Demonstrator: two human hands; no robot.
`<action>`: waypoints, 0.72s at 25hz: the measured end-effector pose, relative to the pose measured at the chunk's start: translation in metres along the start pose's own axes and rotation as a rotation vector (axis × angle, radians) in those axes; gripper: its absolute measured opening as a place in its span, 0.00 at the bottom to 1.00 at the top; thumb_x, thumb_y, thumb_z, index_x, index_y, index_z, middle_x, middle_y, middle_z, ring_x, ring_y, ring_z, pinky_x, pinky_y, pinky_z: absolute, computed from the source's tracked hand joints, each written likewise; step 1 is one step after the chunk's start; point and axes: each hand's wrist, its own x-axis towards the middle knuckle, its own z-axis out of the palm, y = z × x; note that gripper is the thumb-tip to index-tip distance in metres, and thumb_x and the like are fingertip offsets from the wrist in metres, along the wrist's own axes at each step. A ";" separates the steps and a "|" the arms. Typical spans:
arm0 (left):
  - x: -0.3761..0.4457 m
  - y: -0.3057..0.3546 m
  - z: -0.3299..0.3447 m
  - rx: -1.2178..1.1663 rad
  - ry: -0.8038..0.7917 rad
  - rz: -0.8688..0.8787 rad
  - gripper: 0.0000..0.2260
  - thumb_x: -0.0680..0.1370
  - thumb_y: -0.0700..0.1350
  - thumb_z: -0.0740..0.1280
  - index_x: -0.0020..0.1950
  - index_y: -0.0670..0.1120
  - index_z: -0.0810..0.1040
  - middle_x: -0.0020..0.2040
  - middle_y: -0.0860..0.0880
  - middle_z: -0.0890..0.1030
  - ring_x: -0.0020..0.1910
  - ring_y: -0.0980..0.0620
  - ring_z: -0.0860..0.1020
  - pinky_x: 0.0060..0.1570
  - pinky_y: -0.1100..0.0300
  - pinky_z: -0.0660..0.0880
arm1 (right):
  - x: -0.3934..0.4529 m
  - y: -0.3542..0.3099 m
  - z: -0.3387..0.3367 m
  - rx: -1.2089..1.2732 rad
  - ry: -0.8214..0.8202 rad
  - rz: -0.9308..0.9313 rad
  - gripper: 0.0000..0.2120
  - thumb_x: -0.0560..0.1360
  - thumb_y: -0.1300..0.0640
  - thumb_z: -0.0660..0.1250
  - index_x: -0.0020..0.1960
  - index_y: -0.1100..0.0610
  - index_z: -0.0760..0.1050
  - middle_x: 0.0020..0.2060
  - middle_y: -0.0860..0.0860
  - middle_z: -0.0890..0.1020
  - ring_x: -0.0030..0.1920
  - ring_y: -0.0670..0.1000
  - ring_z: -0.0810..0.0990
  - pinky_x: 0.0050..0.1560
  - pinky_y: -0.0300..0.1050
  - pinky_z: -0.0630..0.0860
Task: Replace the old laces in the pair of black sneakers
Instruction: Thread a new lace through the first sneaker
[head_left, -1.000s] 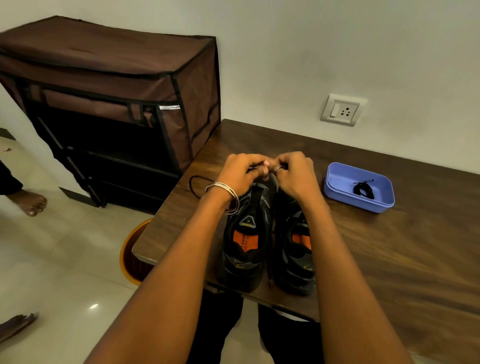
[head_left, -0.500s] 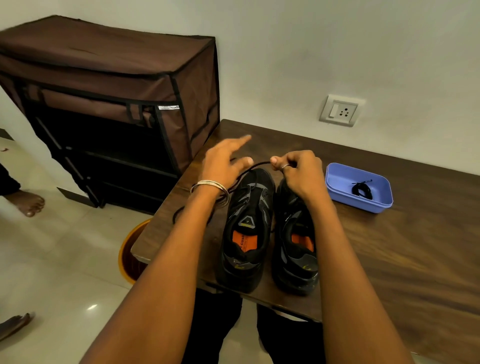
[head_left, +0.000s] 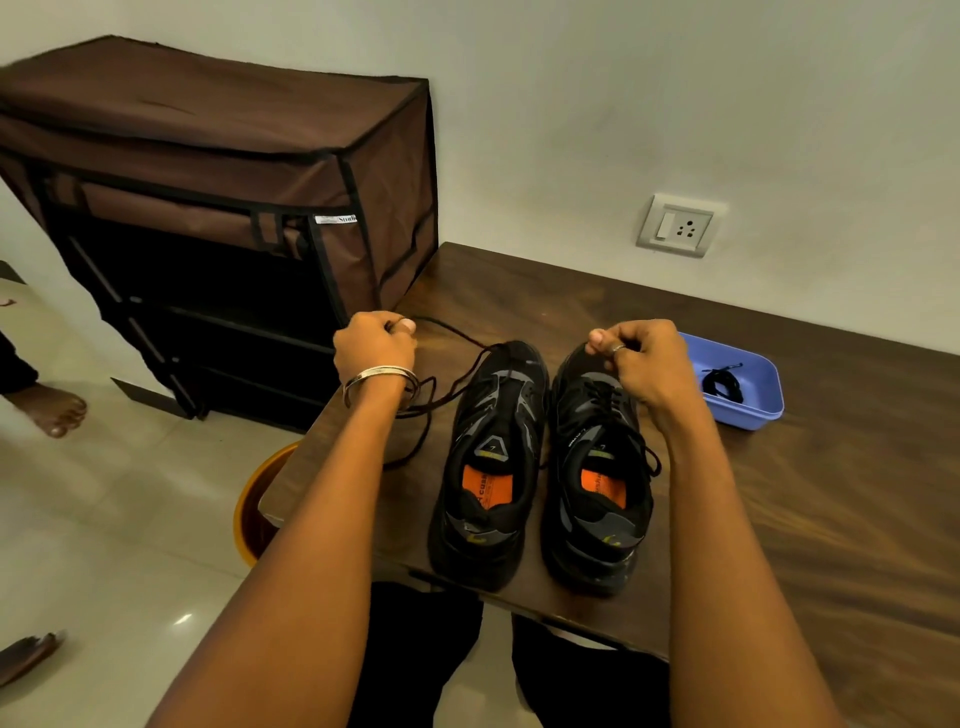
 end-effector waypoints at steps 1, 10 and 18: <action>-0.003 0.003 0.002 -0.029 -0.066 0.055 0.07 0.77 0.49 0.68 0.48 0.51 0.85 0.39 0.50 0.85 0.44 0.52 0.81 0.49 0.59 0.76 | 0.000 -0.002 0.004 0.006 0.002 -0.002 0.11 0.79 0.53 0.68 0.40 0.54 0.82 0.34 0.50 0.82 0.36 0.47 0.77 0.44 0.49 0.76; -0.021 0.035 0.002 -0.401 -0.487 0.483 0.08 0.77 0.39 0.69 0.49 0.51 0.84 0.33 0.51 0.83 0.38 0.54 0.81 0.50 0.61 0.77 | 0.002 -0.028 0.052 -0.087 -0.184 -0.164 0.04 0.76 0.51 0.71 0.50 0.47 0.83 0.48 0.48 0.85 0.55 0.53 0.80 0.60 0.60 0.73; -0.010 0.011 -0.003 -0.450 -0.247 0.139 0.05 0.77 0.41 0.69 0.46 0.49 0.84 0.36 0.51 0.84 0.40 0.59 0.83 0.56 0.65 0.75 | -0.006 -0.025 0.022 0.464 -0.239 -0.045 0.08 0.81 0.59 0.64 0.55 0.59 0.80 0.30 0.52 0.76 0.25 0.45 0.67 0.26 0.38 0.66</action>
